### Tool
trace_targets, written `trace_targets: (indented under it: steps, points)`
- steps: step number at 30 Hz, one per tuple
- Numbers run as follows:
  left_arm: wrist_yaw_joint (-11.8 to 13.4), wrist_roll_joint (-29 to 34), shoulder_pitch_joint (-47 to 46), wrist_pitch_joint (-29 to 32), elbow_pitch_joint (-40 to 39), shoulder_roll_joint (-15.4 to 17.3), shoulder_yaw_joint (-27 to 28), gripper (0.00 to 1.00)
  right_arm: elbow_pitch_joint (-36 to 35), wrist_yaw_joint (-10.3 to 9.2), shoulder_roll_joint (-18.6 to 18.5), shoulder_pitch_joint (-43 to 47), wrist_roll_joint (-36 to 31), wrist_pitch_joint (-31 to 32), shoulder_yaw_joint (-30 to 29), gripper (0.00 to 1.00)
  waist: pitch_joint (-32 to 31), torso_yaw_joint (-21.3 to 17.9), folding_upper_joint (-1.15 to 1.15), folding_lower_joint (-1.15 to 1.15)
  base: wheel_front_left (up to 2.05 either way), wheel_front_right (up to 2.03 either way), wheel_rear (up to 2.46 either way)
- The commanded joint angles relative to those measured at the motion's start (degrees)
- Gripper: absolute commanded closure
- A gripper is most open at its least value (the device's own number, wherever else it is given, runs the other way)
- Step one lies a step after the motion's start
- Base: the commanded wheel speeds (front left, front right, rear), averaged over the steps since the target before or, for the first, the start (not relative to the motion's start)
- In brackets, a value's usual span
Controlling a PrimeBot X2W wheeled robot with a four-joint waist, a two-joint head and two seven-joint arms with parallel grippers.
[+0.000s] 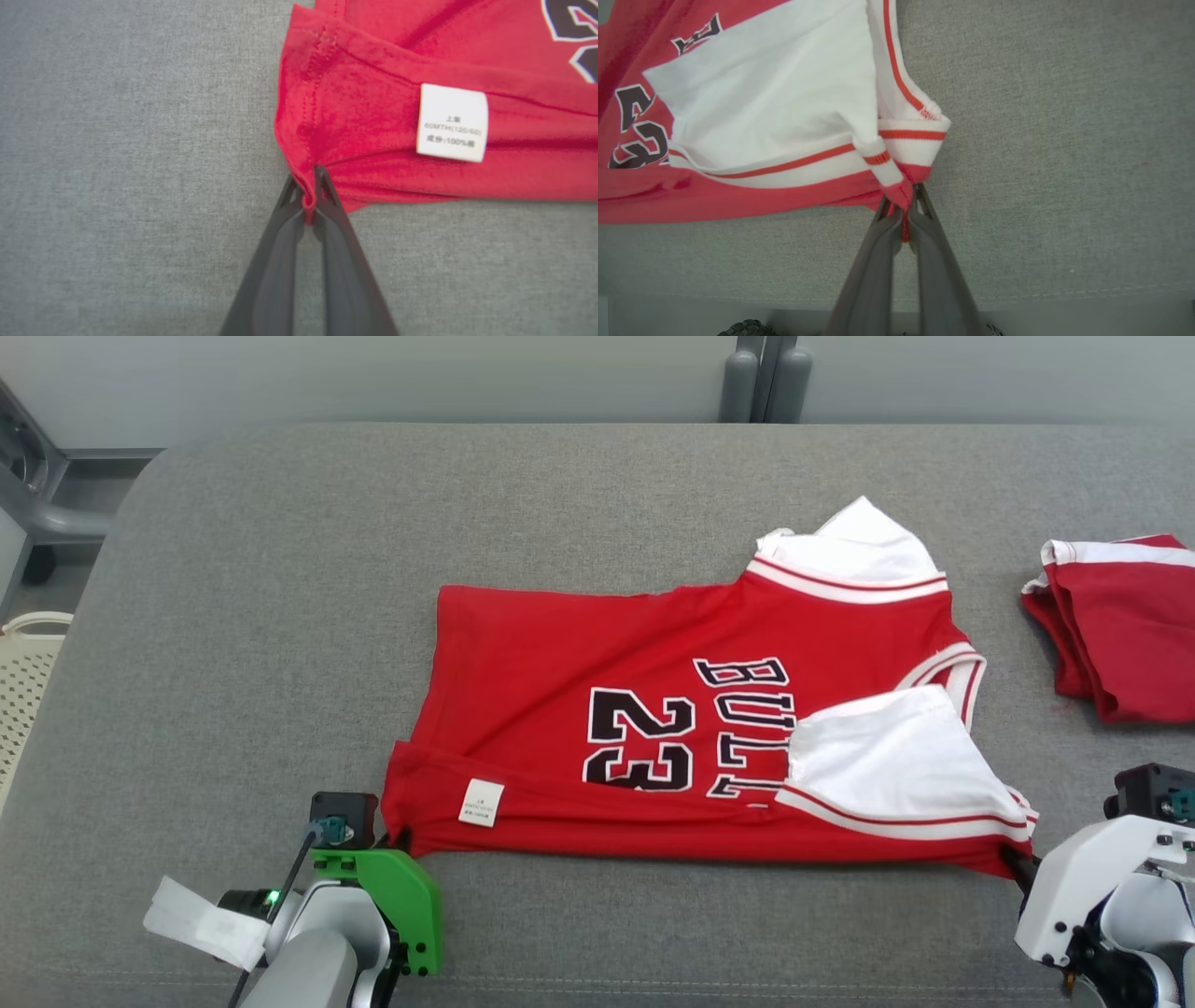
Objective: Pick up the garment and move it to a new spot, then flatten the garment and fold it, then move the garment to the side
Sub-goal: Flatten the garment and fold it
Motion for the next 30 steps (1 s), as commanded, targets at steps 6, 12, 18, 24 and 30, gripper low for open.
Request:
trace_targets:
  steps: [6, 12, 18, 24, 30]
  points:
    - [2.15, -0.41, 3.96, 3.17, -4.63, 2.72, 0.16, 1.00, -4.61, -0.13, -0.53, 4.51, 1.21, 4.04, -1.16, 1.00, -0.71, 0.01, 0.00, 0.00, 0.00, 0.00, 0.00]
    - [3.30, -0.85, 7.01, 7.99, -9.50, 3.64, -0.75, 1.00, -5.22, -0.13, -0.53, 6.65, 2.27, 5.99, -1.24, 1.00, -0.34, 0.23, 0.00, 0.00, 0.00, 0.00, 0.00]
    - [4.50, -1.59, 9.22, 12.22, -13.43, 4.77, -1.24, 1.00, -4.84, -0.13, -0.52, 7.40, 1.04, 6.48, -1.84, 1.00, 0.07, 0.42, 0.00, 0.00, 0.00, 0.00, 0.00]
    - [6.08, -1.60, 10.27, 13.08, -15.96, 5.41, -0.85, 0.00, -3.31, -0.13, -0.52, 6.99, 1.65, 6.14, -1.53, 0.00, -0.10, 0.45, 0.00, 0.00, 0.00, 0.00, 0.00]
    - [7.22, -1.35, 9.82, 10.95, -17.13, 5.90, -0.06, 0.00, -4.37, -0.09, -0.39, 5.70, 0.67, 3.85, -2.63, 0.00, -1.28, 0.51, 0.00, 0.00, 0.00, 0.00, 0.00]
